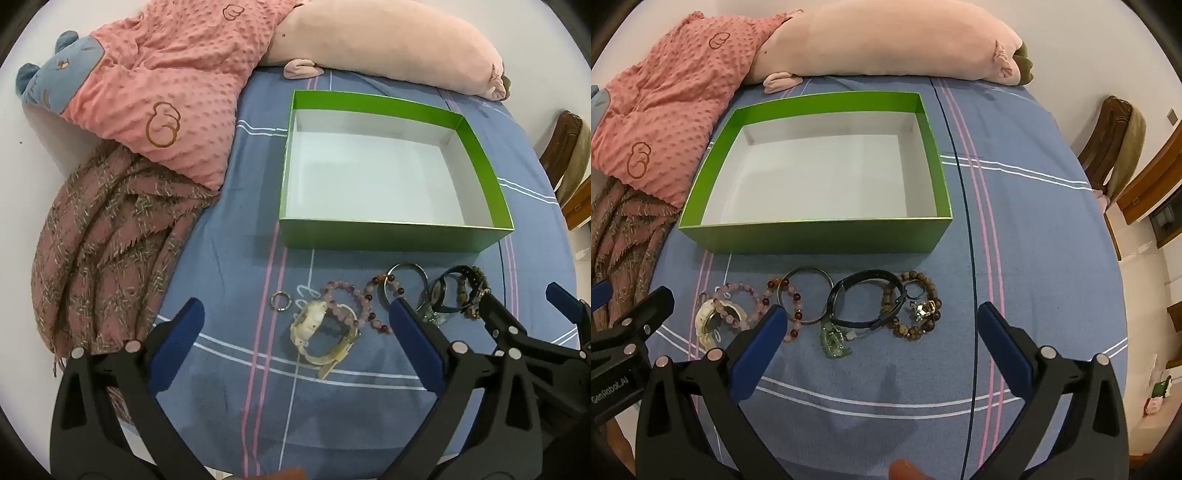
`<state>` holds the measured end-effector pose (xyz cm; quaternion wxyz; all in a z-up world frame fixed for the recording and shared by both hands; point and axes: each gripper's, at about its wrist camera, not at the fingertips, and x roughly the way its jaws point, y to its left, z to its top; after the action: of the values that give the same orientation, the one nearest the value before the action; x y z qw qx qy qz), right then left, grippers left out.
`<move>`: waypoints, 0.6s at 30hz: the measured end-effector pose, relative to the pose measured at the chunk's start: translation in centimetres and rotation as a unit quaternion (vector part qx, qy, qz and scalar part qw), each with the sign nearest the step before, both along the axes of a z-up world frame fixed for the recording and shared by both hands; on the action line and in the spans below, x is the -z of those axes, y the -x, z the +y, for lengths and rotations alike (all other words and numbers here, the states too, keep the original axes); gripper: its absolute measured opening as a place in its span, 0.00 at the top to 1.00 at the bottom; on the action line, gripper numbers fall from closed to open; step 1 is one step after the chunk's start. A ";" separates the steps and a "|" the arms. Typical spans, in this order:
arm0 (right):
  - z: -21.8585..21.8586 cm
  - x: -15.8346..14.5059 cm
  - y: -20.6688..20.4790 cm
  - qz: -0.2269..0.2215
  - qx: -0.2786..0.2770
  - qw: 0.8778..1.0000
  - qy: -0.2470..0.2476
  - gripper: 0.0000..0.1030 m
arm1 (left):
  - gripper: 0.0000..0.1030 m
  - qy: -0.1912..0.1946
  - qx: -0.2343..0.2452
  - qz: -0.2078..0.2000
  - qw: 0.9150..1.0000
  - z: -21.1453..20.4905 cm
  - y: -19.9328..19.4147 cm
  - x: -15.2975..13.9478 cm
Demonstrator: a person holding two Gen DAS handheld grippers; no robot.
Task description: Organize jewelry
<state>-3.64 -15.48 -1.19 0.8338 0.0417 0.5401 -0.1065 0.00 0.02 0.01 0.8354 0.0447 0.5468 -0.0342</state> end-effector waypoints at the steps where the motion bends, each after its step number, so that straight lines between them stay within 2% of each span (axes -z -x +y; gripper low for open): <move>1: 0.0 0.0 0.0 0.002 0.000 1.000 0.002 0.01 | 0.02 0.000 0.000 0.000 1.000 0.0 0.0 0.0; 18: 0.2 0.2 -0.1 0.005 0.000 1.000 -0.002 0.01 | 0.02 -0.005 0.000 0.004 1.000 0.0 0.0 0.0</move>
<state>-3.55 -15.30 -1.44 0.8312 0.0430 0.5442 -0.1052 -0.02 0.02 -0.01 0.8330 0.0489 0.5503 -0.0312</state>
